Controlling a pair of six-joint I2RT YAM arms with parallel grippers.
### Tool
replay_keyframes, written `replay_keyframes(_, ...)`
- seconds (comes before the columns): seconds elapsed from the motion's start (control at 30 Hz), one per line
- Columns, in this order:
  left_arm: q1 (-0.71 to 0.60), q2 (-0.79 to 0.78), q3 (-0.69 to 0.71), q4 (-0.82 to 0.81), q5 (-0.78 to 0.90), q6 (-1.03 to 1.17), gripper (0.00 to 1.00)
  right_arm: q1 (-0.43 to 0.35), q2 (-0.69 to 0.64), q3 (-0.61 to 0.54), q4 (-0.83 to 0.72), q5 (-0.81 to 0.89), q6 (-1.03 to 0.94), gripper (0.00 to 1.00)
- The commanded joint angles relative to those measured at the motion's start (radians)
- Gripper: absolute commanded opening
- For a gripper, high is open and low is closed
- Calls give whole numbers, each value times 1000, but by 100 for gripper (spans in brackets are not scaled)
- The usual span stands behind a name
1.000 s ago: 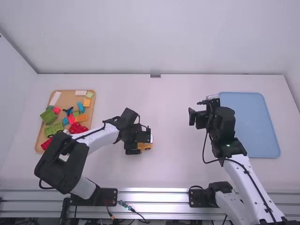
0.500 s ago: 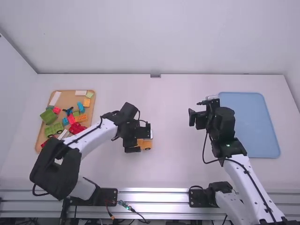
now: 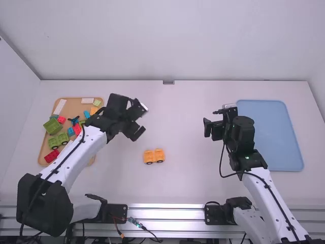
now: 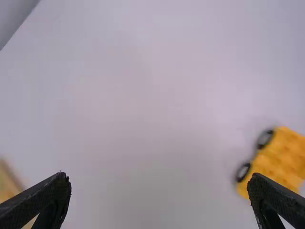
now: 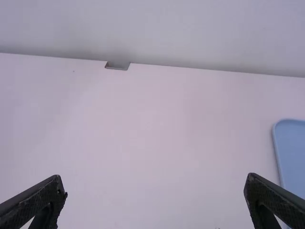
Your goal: Assemble lego blocks to make yellow taxi
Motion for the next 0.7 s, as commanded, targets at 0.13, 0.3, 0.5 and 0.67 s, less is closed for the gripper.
replay_keyframes(0.13, 186, -32, 7, -35, -258, -548, 99, 2, -2, 19, -2, -47, 2, 99)
replay_keyframes(0.3, 341, -32, 2, -105, -277, -737, 99, 2, -2, 19, -2, -47, 1, 99)
replay_keyframes(0.5, 474, -32, -32, -111, -274, -990, 99, 2, -2, 20, -2, -47, 1, 99)
replay_keyframes(0.67, 476, -32, -73, -93, -317, -1095, 99, 2, -2, 19, -2, -47, 2, 99)
